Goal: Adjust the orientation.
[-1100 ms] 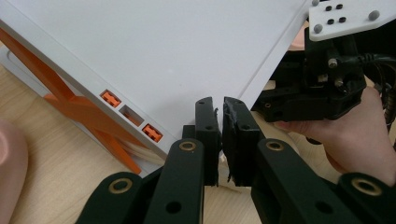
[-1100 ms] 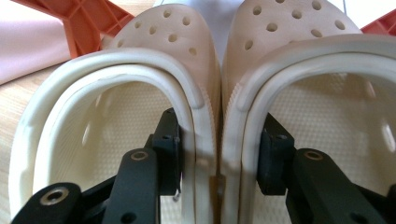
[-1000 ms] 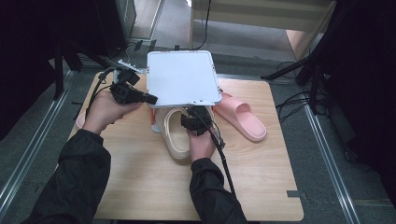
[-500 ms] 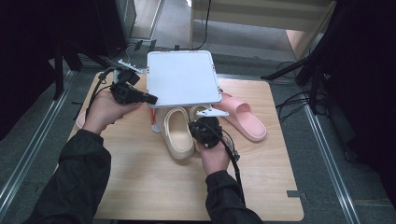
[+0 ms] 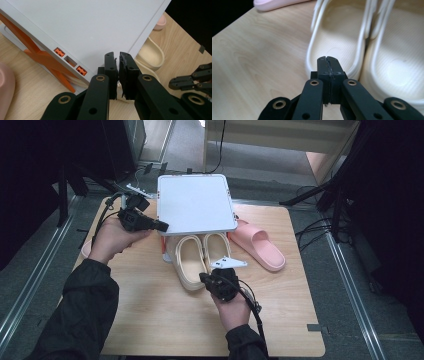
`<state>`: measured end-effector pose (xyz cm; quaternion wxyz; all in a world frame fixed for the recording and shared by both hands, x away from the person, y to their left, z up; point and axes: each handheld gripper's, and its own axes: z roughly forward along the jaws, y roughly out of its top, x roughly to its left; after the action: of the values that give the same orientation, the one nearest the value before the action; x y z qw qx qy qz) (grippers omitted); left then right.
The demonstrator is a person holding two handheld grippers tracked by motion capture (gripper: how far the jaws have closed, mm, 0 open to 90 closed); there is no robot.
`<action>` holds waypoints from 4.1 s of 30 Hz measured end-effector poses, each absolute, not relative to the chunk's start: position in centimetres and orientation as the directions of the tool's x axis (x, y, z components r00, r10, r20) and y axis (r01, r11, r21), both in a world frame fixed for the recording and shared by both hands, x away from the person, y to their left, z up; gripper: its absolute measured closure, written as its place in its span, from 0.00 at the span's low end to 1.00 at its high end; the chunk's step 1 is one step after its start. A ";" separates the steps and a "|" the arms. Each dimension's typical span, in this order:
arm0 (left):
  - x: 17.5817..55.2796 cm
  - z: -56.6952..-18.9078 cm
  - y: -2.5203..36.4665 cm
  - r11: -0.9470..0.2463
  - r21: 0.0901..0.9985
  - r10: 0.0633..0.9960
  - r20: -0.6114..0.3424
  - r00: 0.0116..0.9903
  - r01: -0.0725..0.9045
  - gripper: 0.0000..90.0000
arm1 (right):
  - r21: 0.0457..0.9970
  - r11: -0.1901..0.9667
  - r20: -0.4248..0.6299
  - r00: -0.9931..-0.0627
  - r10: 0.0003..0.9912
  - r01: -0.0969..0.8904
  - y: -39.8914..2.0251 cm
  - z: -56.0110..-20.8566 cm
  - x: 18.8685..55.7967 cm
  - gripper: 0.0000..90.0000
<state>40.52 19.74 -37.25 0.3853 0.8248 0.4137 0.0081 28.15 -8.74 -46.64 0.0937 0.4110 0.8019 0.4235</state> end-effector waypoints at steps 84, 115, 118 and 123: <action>40.6 -37.3 19.9 -0.352 0.634 0.688 -0.324 0.650 0.689 0.94 | 0.710 0.330 0.224 -0.644 0.731 0.622 -12.0 -48.3 28.8 1.00; 40.5 -37.3 20.0 -0.352 0.636 0.688 -0.321 0.650 0.687 0.94 | 0.690 0.338 0.181 -0.605 0.775 0.640 -12.3 -50.1 33.7 1.00; 40.6 -37.3 20.0 -0.353 0.636 0.688 -0.321 0.651 0.687 0.94 | 0.706 0.306 0.200 -0.594 0.779 0.638 -12.1 -50.1 34.5 1.00; 40.5 -37.3 20.0 -0.354 0.638 0.688 -0.318 0.653 0.684 0.94 | 0.714 0.295 0.197 -0.586 0.786 0.635 -11.6 -50.3 35.5 1.00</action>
<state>40.55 19.98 -37.26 0.3864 0.8228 0.4168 0.0027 35.45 -11.63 -50.29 0.0956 0.4447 0.7989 0.3934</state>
